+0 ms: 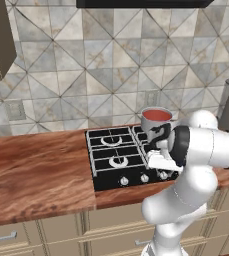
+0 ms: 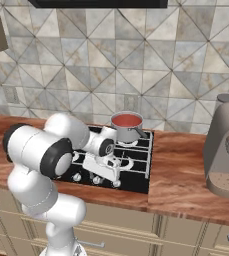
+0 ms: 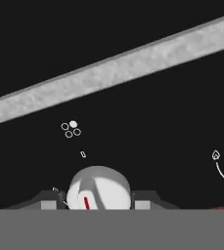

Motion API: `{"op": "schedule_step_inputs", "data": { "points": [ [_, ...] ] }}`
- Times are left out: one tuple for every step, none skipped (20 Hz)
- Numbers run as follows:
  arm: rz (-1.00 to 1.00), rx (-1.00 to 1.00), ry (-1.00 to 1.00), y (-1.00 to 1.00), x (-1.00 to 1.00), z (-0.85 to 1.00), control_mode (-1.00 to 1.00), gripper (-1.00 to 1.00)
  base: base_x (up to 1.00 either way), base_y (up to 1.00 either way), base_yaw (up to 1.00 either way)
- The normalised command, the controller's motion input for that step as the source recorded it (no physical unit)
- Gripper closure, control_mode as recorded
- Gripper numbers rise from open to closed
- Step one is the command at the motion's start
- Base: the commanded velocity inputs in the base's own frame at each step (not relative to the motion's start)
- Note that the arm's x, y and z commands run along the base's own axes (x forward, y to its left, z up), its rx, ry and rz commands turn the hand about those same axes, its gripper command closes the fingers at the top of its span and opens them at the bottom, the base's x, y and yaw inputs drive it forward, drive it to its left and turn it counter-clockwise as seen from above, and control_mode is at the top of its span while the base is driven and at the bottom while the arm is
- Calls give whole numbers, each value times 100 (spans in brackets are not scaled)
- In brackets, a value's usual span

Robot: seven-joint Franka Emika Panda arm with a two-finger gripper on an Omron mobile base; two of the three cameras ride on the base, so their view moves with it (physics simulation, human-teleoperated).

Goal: Wait until the marinara sauce is simmered to a deep red color and then turn off the stove.

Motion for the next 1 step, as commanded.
{"op": "schedule_step_inputs", "data": {
  "points": [
    [-1, -2, 0, 0, 0, 0, -100, 100, 0, 0, 0]
  ]
}}
